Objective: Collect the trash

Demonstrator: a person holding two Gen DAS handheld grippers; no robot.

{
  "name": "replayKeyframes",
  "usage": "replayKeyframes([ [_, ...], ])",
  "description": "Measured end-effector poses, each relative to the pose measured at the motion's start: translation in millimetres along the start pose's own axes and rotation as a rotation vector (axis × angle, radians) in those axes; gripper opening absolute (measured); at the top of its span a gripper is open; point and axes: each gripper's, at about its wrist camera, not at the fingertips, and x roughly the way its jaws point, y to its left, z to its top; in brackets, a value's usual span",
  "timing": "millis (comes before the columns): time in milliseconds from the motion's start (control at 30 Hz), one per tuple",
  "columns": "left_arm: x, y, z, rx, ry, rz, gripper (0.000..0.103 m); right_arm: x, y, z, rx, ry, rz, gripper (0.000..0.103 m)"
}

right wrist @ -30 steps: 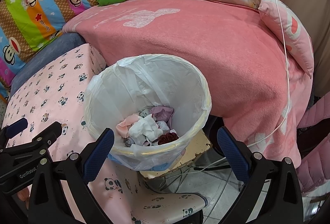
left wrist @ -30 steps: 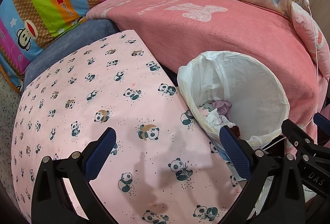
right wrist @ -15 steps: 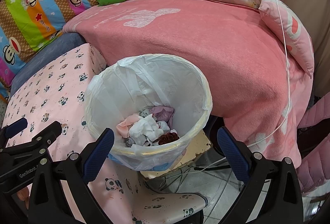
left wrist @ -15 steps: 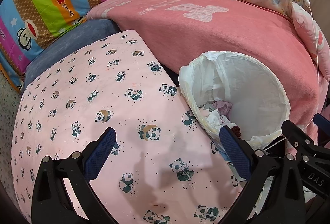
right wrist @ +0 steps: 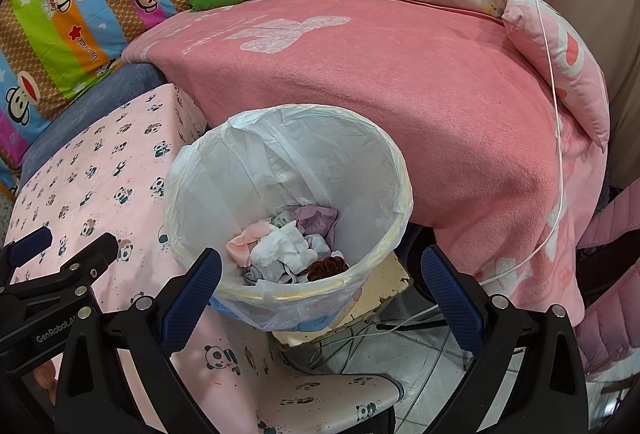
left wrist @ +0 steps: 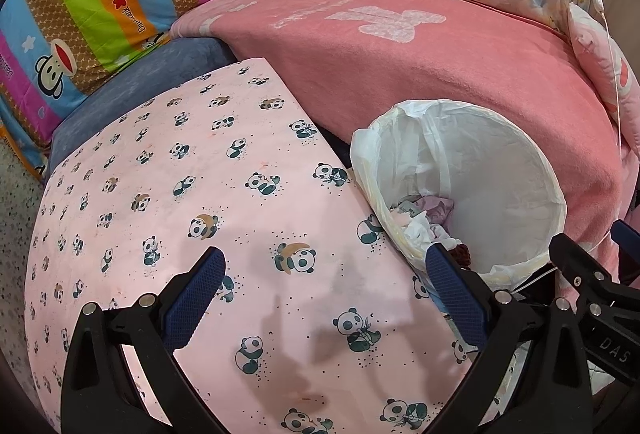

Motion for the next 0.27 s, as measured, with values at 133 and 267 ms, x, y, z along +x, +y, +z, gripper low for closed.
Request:
replayKeyframes([
  [133,0.6,3.1,1.1,-0.023,0.001,-0.006,0.096,0.0,0.2,0.0,0.0,-0.001,-0.001,0.099],
  [267,-0.9,1.9,2.7,-0.008,-0.011,-0.016,0.096,0.6,2.9,1.8,-0.004,0.001,-0.002,0.099],
])
